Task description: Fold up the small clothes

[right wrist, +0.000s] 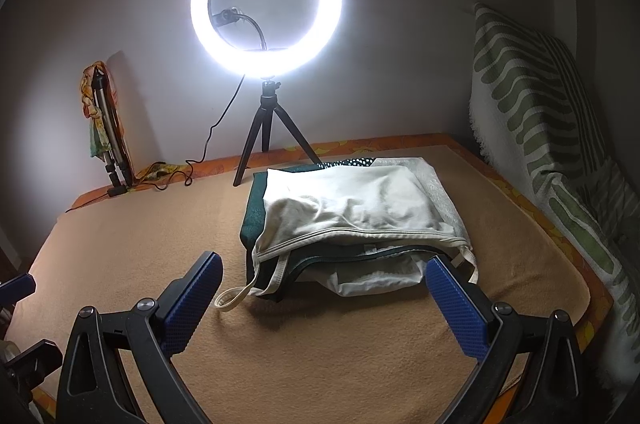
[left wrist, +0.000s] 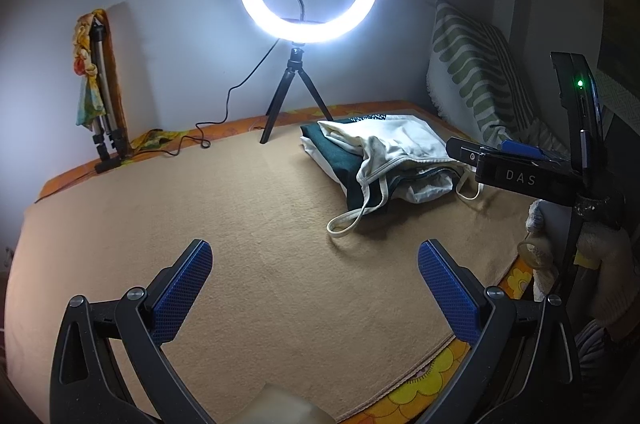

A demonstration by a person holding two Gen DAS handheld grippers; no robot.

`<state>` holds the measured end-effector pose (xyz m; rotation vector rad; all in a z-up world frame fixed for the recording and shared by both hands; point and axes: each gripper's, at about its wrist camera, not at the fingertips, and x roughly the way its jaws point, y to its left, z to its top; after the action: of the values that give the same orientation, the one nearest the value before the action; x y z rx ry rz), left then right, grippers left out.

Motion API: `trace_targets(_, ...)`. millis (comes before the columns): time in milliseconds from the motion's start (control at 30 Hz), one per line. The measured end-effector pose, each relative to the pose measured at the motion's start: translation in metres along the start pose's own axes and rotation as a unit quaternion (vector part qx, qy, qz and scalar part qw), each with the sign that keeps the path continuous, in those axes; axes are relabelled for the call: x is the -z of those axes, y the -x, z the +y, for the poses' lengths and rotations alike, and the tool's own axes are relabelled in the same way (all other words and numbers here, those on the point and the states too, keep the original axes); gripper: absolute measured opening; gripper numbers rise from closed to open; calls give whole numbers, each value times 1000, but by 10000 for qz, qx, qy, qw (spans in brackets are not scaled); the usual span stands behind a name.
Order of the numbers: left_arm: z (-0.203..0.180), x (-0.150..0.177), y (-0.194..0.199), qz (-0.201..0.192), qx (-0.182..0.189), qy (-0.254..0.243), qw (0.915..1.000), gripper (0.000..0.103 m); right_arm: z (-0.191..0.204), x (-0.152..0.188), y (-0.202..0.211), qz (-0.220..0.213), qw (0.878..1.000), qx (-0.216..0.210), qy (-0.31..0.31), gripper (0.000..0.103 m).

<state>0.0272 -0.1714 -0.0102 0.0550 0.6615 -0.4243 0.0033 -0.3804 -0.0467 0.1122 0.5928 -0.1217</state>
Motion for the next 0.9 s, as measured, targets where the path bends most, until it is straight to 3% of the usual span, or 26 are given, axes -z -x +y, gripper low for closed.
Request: trace_targets(900, -2, 0, 3, -14, 46, -94, 9999, 102, 3, 1, 1, 4, 10000, -9, 12, 103)
